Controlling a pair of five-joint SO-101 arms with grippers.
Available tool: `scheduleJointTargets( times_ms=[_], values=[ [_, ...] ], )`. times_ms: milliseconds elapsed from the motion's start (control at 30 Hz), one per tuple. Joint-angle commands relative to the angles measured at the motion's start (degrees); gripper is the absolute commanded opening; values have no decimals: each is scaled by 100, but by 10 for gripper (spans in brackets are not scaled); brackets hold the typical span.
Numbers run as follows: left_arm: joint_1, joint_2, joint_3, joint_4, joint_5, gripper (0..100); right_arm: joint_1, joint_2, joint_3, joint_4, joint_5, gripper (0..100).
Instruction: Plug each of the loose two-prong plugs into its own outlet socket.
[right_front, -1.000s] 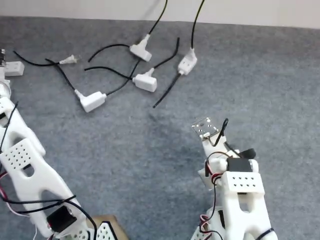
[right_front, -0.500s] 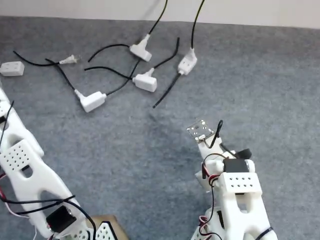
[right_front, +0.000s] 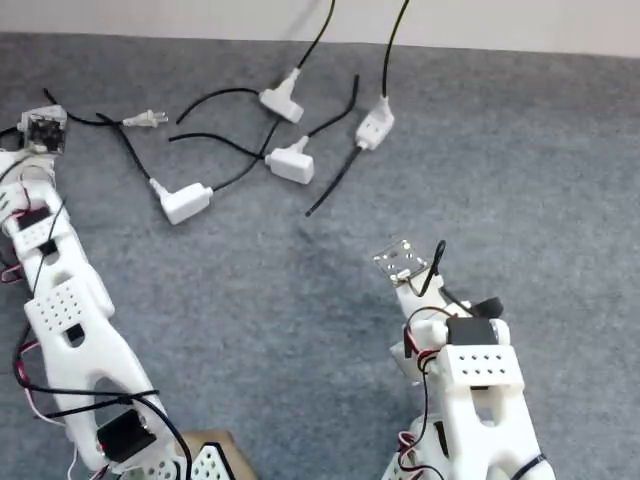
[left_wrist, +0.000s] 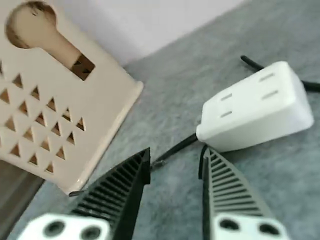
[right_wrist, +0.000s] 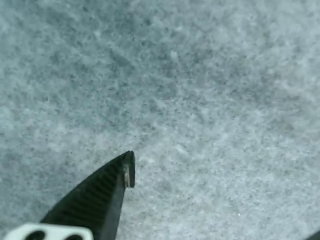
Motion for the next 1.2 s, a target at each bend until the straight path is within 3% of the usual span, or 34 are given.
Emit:
scheduleJointTargets(
  times_ms=[0,67,300,567,633,1167],
  values=[
    [295,-92,-242,870,-44,189,-48,-84,-40,48,70,546],
    [374,-92,-444,1521,-26,189,-48,-84,-40,48,70,546],
    [1024,-66,-1868,4554,1125,192,-48,-84,-48,48,70,546],
    [1947,-119,-3064,7323,1152,189,-57,-84,-48,48,70,546],
    [1938,-338,-3011,7235,1143,189,-57,-84,-48,48,79,546],
    [13,-479,-2967,3059,1125,189,-286,-84,-40,48,79,546]
  ],
)
